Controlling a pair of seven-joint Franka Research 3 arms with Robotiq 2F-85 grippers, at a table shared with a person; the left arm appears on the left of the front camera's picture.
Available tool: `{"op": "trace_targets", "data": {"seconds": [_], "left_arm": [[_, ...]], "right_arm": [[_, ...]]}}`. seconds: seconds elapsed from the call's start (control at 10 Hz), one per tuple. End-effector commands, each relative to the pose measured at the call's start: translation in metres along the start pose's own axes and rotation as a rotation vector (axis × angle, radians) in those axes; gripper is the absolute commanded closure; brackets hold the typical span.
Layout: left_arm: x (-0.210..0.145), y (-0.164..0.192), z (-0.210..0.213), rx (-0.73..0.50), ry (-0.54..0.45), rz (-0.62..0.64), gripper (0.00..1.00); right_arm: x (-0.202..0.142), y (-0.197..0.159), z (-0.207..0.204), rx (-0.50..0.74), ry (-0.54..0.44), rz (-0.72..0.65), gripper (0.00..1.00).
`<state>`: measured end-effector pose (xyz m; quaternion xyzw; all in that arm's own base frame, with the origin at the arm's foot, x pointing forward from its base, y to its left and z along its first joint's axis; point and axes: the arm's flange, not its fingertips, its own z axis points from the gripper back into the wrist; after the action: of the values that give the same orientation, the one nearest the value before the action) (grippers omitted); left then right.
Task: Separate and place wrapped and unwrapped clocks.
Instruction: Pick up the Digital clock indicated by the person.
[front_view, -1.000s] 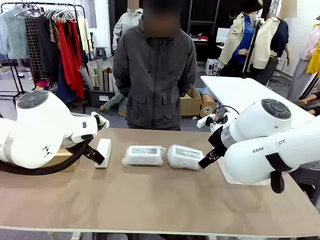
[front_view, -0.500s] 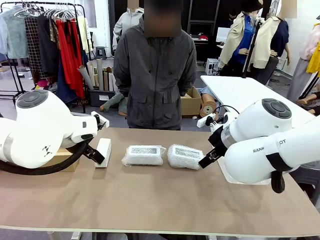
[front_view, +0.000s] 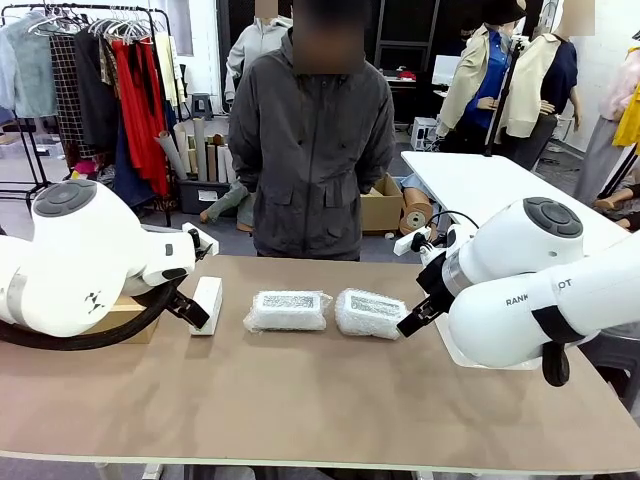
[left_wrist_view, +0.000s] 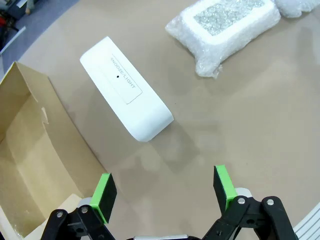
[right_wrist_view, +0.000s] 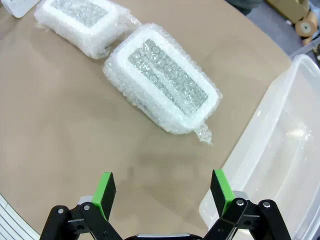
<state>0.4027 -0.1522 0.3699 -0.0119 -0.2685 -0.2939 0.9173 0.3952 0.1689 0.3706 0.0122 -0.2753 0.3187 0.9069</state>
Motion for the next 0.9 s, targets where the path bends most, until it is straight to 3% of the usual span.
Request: {"op": "trace_targets", "data": {"seconds": [0.0,0.8], "left_arm": [[-0.0001,0.0004,0.0001,0.000,0.000,0.001,0.00],[-0.0001,0.0004,0.0001,0.000,0.000,0.001,0.00]], "right_arm": [[0.0000,-0.0001,0.0001,0.000,0.000,0.000,0.00],[0.0000,-0.0001,0.0001,0.000,0.000,0.000,0.00]]}}
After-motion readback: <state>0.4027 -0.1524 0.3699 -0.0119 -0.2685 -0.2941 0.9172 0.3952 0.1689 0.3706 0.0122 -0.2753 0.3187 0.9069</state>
